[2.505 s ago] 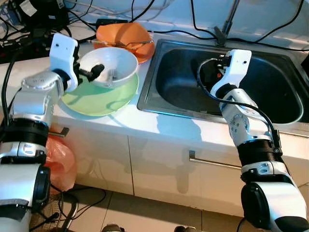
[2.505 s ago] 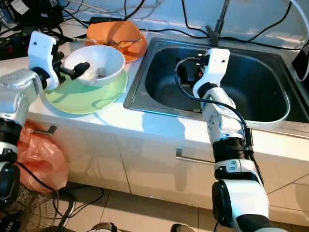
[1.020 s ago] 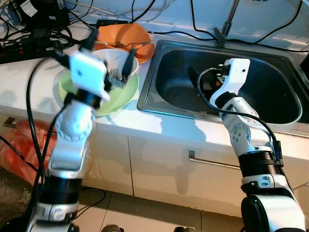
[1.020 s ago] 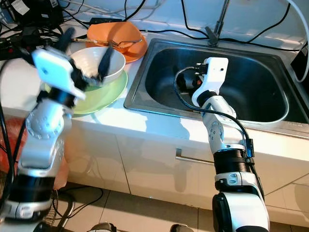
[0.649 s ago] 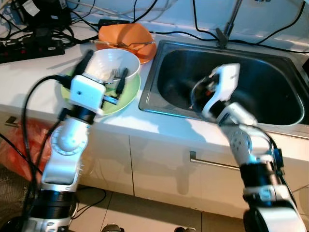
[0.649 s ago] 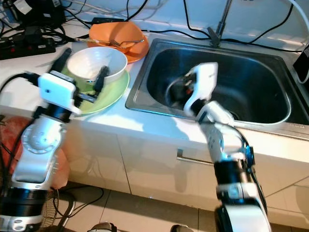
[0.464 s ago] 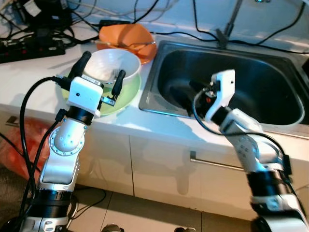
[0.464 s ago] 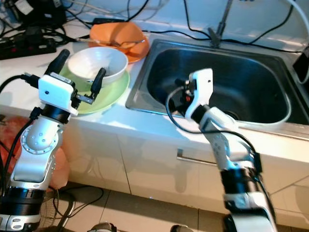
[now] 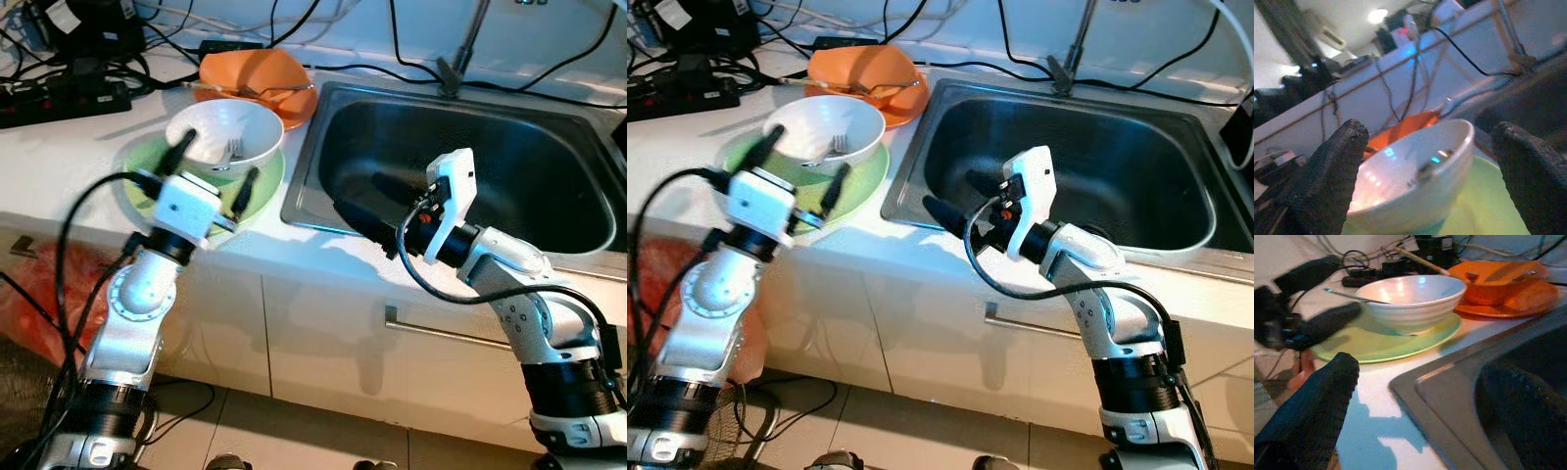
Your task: Kitchen organization
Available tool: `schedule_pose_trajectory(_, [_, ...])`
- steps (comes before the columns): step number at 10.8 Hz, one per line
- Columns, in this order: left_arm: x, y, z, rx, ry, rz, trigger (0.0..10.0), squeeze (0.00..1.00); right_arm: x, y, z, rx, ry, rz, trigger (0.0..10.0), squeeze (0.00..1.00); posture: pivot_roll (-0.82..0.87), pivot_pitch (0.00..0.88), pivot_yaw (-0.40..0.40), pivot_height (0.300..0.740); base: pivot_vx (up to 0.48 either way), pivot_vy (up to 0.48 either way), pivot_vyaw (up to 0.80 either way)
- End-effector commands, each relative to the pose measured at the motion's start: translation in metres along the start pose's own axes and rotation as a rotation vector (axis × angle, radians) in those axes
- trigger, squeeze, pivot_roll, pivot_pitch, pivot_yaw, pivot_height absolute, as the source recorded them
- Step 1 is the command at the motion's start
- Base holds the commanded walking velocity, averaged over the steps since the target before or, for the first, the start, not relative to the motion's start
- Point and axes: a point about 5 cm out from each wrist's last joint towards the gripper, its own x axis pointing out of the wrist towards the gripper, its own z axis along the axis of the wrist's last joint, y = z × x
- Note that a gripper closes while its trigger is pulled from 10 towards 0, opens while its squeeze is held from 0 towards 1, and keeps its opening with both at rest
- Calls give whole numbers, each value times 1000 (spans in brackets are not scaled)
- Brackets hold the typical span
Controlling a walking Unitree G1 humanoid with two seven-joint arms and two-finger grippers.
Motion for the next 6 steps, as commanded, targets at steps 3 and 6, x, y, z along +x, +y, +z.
schedule_pose_trajectory(3, [8,0,-3,41,-12,-51,10000,0,-4,10,4,-14,15,82,10000,0,75,87,-38,740,0,0,0])
schedule_pose_trajectory(6, [10,4,-12,80,0,-81,10000,0,-5,12,5,-16,20,81,10000,0,68,86,-34,740,0,0,0])
